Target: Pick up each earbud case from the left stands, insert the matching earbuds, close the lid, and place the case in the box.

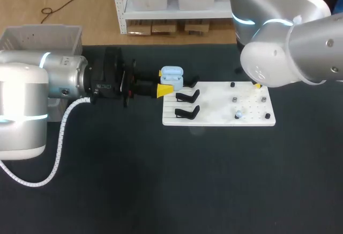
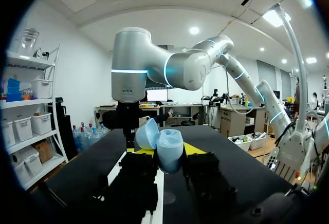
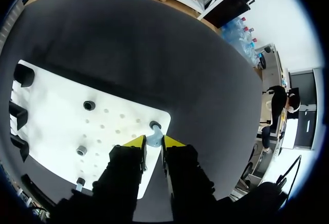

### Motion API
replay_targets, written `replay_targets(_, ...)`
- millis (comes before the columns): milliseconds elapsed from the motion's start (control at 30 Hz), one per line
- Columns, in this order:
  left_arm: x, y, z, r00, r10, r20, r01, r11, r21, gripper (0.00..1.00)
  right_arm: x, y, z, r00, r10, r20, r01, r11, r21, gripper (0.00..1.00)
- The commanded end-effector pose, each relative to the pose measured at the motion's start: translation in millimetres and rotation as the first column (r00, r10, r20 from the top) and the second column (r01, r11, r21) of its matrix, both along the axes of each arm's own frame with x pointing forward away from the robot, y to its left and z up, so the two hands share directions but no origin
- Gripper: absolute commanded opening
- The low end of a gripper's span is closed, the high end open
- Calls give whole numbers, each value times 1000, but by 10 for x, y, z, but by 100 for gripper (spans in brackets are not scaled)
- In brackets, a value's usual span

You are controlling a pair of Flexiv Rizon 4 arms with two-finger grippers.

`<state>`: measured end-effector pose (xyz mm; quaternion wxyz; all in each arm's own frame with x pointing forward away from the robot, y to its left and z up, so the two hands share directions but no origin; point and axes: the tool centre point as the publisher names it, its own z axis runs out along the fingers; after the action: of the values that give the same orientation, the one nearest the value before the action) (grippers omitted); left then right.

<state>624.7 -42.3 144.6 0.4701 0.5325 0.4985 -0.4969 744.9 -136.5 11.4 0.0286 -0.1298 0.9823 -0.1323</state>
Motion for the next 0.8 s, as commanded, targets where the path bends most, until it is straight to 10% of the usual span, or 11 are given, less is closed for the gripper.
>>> replay_targets(33, -14, 4, -2, 1000, 4, 2, -4, 1000, -1, 0, -46, -2, 21, 1000, -1, 8, 1, 1000, -3, 0)
replay_targets(433, -14, 4, -2, 1000, 4, 2, -4, 1000, -1, 0, -227, 86, 407, 999, -3, 36, 3, 1000, -2, 0)
replay_targets(800, -14, 4, -2, 1000, 4, 2, -4, 1000, -1, 0, -637, 393, 1207, 999, -38, 30, 37, 999, 32, 0)
